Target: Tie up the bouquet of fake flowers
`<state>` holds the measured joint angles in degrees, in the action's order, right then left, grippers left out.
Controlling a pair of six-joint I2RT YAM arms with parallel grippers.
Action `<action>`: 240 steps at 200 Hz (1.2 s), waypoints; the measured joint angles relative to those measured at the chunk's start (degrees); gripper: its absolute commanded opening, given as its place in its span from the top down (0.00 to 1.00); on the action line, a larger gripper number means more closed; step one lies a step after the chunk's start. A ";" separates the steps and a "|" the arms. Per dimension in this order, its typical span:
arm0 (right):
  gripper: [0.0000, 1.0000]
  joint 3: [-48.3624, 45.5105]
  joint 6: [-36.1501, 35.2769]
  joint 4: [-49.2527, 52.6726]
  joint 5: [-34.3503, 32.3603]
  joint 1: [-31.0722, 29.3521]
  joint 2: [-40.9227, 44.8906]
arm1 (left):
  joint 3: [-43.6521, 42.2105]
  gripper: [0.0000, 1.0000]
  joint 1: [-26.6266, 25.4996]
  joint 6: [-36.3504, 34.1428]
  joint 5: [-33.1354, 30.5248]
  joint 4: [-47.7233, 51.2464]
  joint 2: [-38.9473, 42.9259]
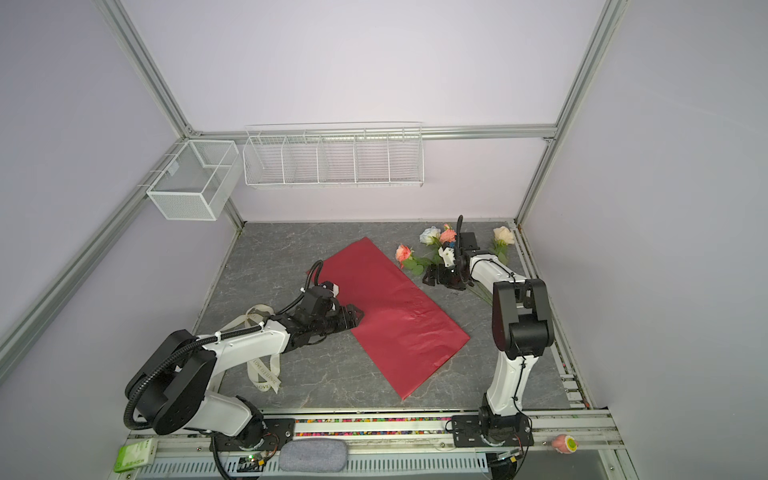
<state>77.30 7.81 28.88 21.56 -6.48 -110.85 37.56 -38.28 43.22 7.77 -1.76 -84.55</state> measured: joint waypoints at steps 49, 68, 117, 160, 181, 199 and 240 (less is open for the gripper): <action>0.08 6.54 1.86 -1.05 0.76 0.00 -7.32 | 0.17 0.18 0.00 0.37 -0.02 1.11 0.00; 0.08 7.37 2.51 -1.66 0.37 0.02 -8.68 | 0.17 0.18 0.00 0.70 -0.02 1.40 0.00; 0.08 12.83 3.34 -2.01 -0.66 2.95 -12.59 | 2.40 0.17 0.00 0.68 0.00 3.10 -1.22; 0.08 19.89 3.10 -0.83 1.03 8.22 -17.14 | 5.44 0.17 0.02 0.72 0.17 3.85 -3.65; 0.08 20.24 2.64 0.68 1.66 8.68 -17.18 | 5.64 0.17 0.09 1.16 0.13 3.87 -3.89; 0.07 18.27 2.10 1.49 2.10 8.13 -15.52 | 5.64 0.17 0.46 1.53 0.07 3.89 -3.89; 0.13 4.44 0.70 4.00 3.74 4.63 -1.31 | 5.62 0.17 2.19 3.17 0.22 4.13 -3.74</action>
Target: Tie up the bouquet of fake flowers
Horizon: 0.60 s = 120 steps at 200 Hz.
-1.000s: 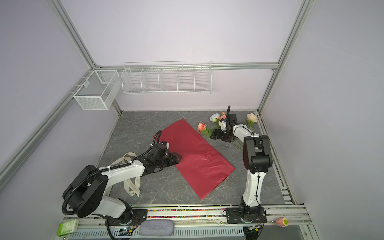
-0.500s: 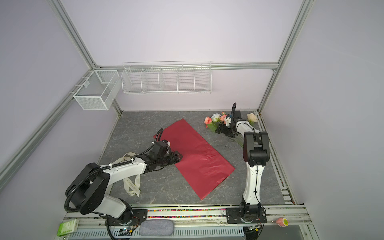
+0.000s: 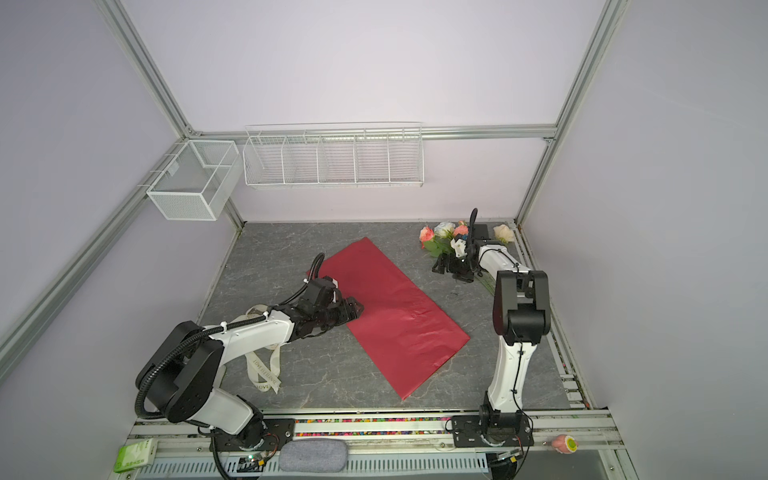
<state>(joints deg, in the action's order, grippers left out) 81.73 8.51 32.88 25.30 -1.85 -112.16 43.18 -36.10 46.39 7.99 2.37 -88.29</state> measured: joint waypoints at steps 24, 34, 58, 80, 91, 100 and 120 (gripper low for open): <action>0.20 -6.69 -0.94 0.37 0.98 -2.14 8.00 | -0.96 0.17 0.66 1.64 0.00 -0.02 0.79; 0.21 -8.33 -1.31 0.46 1.31 -2.56 9.44 | -1.84 0.17 0.94 2.43 0.02 -0.37 1.11; 0.24 -11.80 -1.79 0.55 1.53 -2.86 10.01 | -3.89 0.17 2.10 4.31 0.26 -1.07 1.29; 0.24 -13.70 -2.16 0.81 1.57 -2.86 9.99 | -5.22 0.20 3.63 5.79 0.28 -2.25 1.29; 0.25 -13.99 -2.34 0.76 1.68 -2.86 9.99 | -5.51 0.22 4.20 6.43 0.48 -3.04 1.29; 0.27 -14.03 -2.51 0.70 1.81 -2.86 9.99 | -5.55 0.24 4.55 6.97 0.72 -3.93 1.29; 0.29 -14.03 -2.64 0.42 2.49 -2.89 9.86 | -5.57 0.28 4.59 7.91 1.62 -6.40 1.25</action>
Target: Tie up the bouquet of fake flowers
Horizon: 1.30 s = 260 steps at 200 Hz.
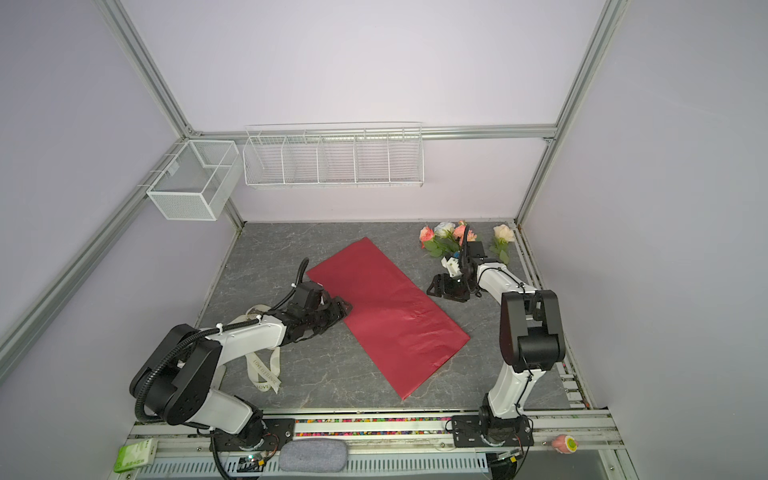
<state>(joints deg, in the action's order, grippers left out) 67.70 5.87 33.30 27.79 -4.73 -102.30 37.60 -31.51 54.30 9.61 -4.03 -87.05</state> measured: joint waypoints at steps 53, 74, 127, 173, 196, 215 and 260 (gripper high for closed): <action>0.31 -0.79 -0.15 -0.81 1.29 -0.04 -1.66 | -0.61 0.36 0.00 2.80 3.61 -6.60 -2.56; 0.31 -0.96 -0.13 -0.81 1.81 -0.04 -1.99 | -1.20 0.38 0.00 3.65 4.50 -8.24 -2.97; 0.37 -0.96 -0.37 -1.03 3.37 -0.04 -3.34 | -1.25 0.45 0.02 4.63 6.78 -12.46 -3.10; 0.40 -0.96 -0.76 -1.09 5.77 -0.04 -5.46 | -1.25 0.48 0.02 7.45 9.81 -19.76 -6.71; 0.40 -0.96 -0.79 -1.09 7.02 -0.04 -6.29 | -1.22 0.46 0.02 9.20 11.50 -23.74 -8.83; 0.41 -0.96 -0.81 -1.11 8.07 -0.04 -6.54 | -1.07 0.45 0.02 10.40 12.96 -26.99 -10.82; 0.41 -0.96 -0.83 -1.25 10.21 -0.26 -6.54 | 0.90 0.55 0.02 13.00 16.11 -33.48 -15.98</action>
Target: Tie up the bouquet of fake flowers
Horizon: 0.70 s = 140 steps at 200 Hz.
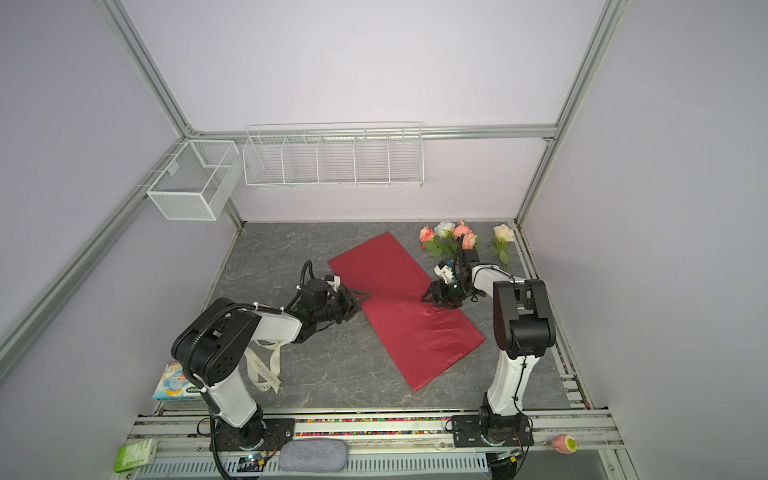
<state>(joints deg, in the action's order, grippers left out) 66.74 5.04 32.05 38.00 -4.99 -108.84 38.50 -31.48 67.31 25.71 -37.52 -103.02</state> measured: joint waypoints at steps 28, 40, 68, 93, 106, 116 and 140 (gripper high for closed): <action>0.41 0.00 -0.11 0.00 0.72 -0.04 0.00 | 1.57 0.67 0.00 1.29 1.38 -2.91 -1.97; 0.41 0.00 -0.13 0.00 0.92 -0.04 0.00 | 2.40 0.75 0.00 1.36 1.95 -3.30 -2.54; 0.42 0.07 -0.15 0.07 0.94 -0.04 0.02 | 4.02 1.00 0.00 1.64 2.86 -3.98 -2.99; 0.40 0.02 -0.13 0.52 0.42 -0.33 1.44 | 4.46 1.00 0.11 1.03 2.89 -3.56 -2.43; 0.37 -0.48 -0.07 0.44 -0.22 -0.87 4.81 | 4.46 1.00 0.31 0.09 2.19 -0.50 -0.37; 0.34 -1.09 0.11 0.39 -0.90 -1.51 8.79 | 4.46 1.00 0.72 -1.42 1.18 3.04 2.51; 0.29 -3.10 -1.09 -1.40 -5.18 -4.94 20.94 | 4.52 1.00 2.99 -4.70 -0.55 11.52 11.28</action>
<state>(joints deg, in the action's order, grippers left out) 63.64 3.95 30.65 32.82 -9.93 -87.90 43.03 -28.49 62.61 25.17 -26.00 -91.74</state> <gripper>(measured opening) 0.693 0.047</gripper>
